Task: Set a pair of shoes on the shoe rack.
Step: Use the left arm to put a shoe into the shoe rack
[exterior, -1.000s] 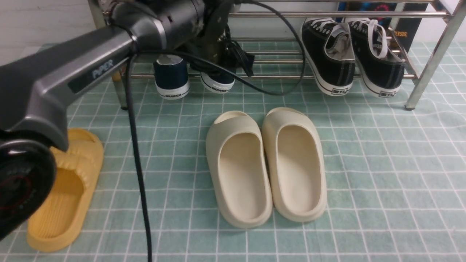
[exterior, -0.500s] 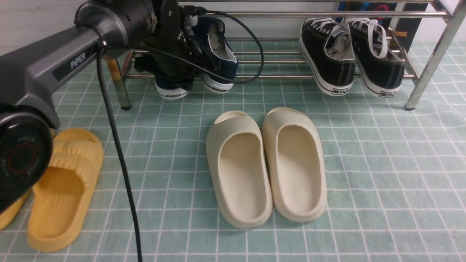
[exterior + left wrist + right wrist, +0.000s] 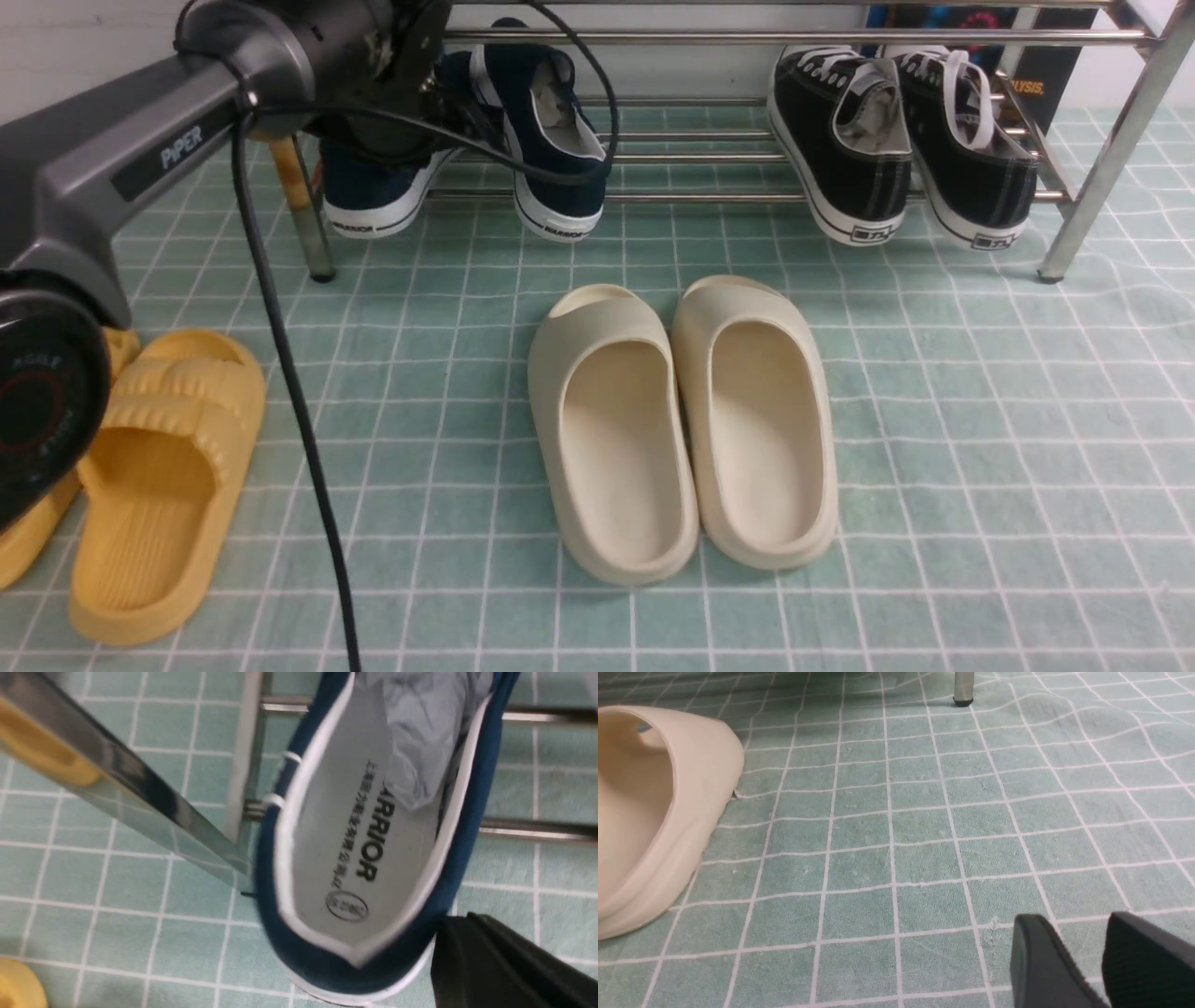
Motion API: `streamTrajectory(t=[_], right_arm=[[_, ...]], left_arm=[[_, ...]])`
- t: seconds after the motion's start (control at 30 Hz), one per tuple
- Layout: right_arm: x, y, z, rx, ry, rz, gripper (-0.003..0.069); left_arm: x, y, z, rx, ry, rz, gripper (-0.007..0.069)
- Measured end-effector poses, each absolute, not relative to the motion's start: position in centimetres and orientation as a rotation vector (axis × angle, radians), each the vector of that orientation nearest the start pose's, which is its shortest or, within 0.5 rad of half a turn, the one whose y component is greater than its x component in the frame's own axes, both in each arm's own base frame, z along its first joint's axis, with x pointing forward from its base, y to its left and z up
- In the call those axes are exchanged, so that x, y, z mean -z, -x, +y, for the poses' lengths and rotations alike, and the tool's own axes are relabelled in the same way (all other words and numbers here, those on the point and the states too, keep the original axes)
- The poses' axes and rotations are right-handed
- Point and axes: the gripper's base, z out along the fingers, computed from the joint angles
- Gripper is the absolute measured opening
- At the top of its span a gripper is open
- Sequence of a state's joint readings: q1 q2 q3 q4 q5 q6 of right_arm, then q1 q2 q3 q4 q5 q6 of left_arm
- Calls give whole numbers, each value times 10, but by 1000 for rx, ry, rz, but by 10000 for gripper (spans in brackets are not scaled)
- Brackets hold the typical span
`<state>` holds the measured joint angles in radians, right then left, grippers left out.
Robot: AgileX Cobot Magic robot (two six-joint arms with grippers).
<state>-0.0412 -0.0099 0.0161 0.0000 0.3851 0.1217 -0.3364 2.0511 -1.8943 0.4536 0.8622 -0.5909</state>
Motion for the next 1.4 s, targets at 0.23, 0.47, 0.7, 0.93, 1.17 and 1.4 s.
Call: streamTrajectory(t=[0.23,0.47,0.7,0.93,1.17,1.4], right_arm=[[-174,-52,-2,-55,-153,1869,239],[-174,-52,-2,-55,-153,1869,239],[-174,-52,-2,-55,-153,1869,239],[-174,-52,-2,-55,-153,1869,239],[-174,-52,-2,-55,-153,1869,239],[-174,-52,-2,-55,-153,1869,239]], left_arm=[[-308,-446,-133,55,180,2397,-13],[-302,-442,-161,483,221,2472,17],[-306,-445,-175,537,122,2387,304],[-310,-450,-206,405,41,2334,414],[-289,-469,-209,243,148,2367,346],[-272,-473,-208,180,154,2409,155]])
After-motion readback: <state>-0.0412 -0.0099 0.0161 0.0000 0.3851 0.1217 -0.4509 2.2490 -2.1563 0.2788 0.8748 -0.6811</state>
